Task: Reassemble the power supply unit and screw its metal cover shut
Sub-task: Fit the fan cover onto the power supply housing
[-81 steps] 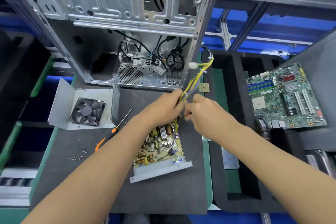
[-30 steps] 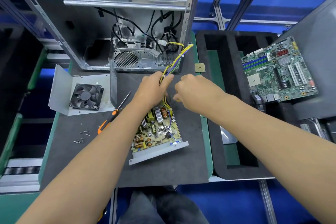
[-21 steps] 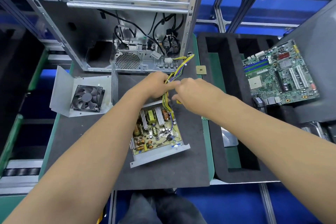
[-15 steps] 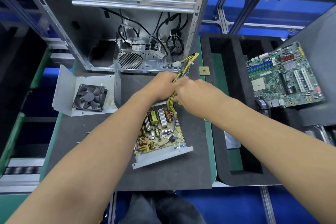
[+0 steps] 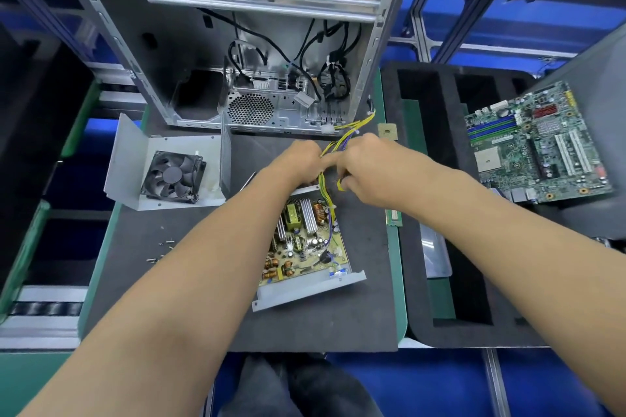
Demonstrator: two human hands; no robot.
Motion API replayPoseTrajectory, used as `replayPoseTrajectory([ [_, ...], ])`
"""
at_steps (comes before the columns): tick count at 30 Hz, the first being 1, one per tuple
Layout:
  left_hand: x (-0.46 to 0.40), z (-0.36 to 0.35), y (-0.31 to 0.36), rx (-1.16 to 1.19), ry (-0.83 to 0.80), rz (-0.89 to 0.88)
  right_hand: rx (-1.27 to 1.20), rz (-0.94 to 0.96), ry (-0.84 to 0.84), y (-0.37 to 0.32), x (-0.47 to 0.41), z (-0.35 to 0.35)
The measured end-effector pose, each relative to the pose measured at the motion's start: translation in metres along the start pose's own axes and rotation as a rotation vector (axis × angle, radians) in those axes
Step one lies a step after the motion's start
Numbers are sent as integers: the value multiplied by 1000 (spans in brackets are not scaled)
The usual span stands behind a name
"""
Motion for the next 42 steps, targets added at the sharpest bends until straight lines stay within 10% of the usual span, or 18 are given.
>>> replayPoseTrajectory([
  [21,15,18,-9,318,280,364,50,40,-7,-9,-10,3],
  [28,20,3,-12,1515,71,349,44,65,12,-12,-6,2],
  [34,27,17,-6,885,285,37,5,53,7,-13,-5,4],
  [42,34,17,3,1007,-24,-215,48,58,2,-14,-3,6],
])
Point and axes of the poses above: each hand's wrist, its own x-axis away from the middle knuckle, its own z-axis out of the back of the hand, y = z × x, the point moved 3 cm from there along -x, towards the middle knuckle, and after that the axes turned 7 degrees about x, right-handed, at the moved point
